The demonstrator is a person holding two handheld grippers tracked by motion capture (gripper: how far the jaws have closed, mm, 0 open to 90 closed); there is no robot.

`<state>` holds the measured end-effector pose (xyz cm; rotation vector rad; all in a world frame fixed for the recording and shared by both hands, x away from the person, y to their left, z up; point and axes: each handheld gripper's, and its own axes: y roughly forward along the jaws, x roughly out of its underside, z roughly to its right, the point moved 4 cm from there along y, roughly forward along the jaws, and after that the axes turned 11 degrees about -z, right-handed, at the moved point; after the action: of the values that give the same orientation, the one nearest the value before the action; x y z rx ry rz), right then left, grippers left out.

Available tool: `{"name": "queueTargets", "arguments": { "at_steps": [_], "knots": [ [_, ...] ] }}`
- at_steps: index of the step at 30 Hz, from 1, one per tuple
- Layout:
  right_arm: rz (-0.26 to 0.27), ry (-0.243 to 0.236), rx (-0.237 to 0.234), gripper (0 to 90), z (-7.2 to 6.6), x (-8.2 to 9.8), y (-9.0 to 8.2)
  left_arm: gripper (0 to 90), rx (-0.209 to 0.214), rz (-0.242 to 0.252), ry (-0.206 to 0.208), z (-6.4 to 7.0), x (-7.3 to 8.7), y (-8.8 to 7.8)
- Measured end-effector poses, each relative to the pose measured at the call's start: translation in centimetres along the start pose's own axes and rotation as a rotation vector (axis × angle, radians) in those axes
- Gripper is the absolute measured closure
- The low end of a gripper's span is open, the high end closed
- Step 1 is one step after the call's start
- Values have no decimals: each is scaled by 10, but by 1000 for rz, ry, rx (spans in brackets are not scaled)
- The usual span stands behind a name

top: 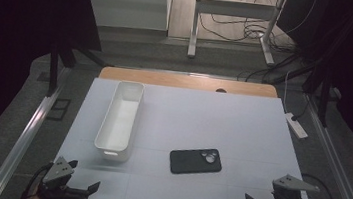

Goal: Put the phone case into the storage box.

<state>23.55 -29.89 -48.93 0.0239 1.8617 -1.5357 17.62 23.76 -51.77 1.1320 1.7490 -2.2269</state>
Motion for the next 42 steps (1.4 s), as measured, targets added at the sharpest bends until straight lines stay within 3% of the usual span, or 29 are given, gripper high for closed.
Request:
{"name": "queueTargets", "arguments": {
  "at_steps": [42],
  "knots": [
    [-41,-64,-36,0,-5,-8,7,0,-9,6,-14,0,4,-2]
  ]
}}
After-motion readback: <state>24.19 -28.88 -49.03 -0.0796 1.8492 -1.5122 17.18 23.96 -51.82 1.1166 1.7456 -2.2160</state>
